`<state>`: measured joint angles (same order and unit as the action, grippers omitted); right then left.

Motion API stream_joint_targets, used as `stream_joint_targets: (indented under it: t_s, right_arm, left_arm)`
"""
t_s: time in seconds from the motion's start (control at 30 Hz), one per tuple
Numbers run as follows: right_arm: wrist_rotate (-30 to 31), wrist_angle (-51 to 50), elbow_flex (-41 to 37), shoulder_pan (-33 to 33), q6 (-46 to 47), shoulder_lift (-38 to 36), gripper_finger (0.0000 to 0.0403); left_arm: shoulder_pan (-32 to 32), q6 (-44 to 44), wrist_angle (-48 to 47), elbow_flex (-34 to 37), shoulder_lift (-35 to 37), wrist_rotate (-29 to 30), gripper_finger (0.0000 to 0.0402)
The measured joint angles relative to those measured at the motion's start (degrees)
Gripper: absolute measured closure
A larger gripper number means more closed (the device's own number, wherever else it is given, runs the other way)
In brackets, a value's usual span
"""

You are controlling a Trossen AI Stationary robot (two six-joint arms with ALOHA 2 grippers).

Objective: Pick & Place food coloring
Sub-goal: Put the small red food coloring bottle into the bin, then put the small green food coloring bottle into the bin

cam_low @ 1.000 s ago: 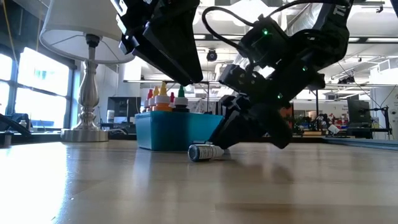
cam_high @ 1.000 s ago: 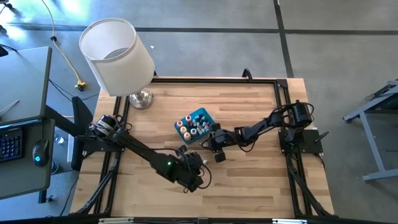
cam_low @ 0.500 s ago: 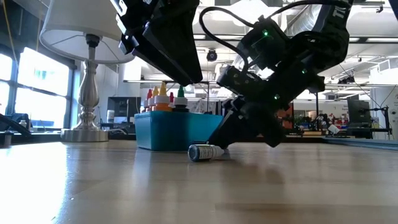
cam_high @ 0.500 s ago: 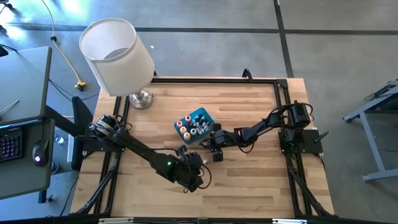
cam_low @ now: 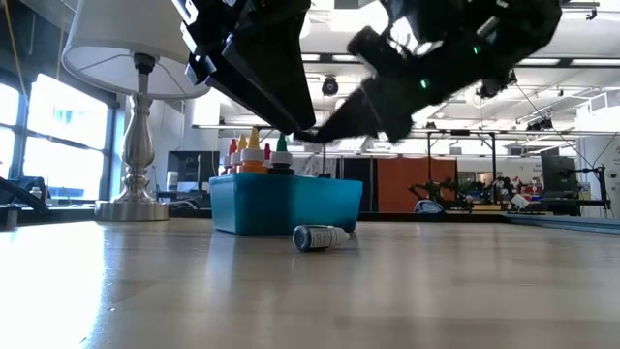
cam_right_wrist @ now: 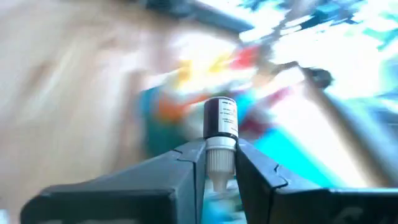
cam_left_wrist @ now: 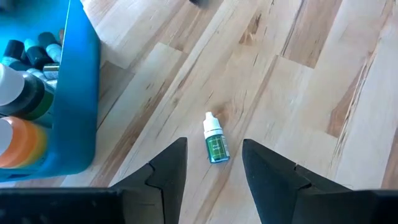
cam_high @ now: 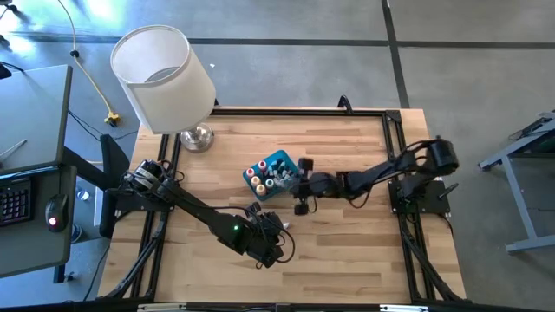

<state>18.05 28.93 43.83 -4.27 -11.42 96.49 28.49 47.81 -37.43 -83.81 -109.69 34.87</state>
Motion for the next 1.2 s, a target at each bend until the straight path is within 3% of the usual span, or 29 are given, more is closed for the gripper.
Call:
stream_joint_targets:
  t_s: [0.13,0.4,0.5,0.7,0.93,1.07,1.2]
  right_arm:
    - [4.72,-0.69,0.11,4.34,-1.93,-2.65,0.0334]
    - [-10.64,-9.18,0.02,11.83,-0.52,-0.61,0.0321]
    - [-12.35,-8.63,0.02,11.33,-3.71,-0.57,0.0302]
    - [-7.71,-5.23,0.02,9.51,-6.92,-0.57,0.0273]
    - [-1.26,-5.21,0.04,6.12,-6.78,-1.91,0.0268]
    - [2.63,-11.89,0.04,3.11,-7.06,-6.81,0.0268]
    - [1.4,-23.92,0.04,-0.31,-6.19,-14.79,0.0268]
  left_arm:
    - [-0.01,0.02,0.05,0.0,0.0,0.0,0.025]
    - [-0.04,0.02,0.04,0.0,0.0,0.29,0.025]
    - [-0.04,0.02,0.08,0.0,0.0,0.48,0.025]
    - [0.0,0.44,2.35,0.0,0.0,-1.66,0.025]
    - [-0.04,-2.76,9.46,-0.03,-0.89,-1.32,0.025]
    - [-0.04,-3.14,9.29,0.04,-1.42,0.68,0.025]
    - [-0.46,-1.98,9.44,0.0,-1.34,1.25,0.025]
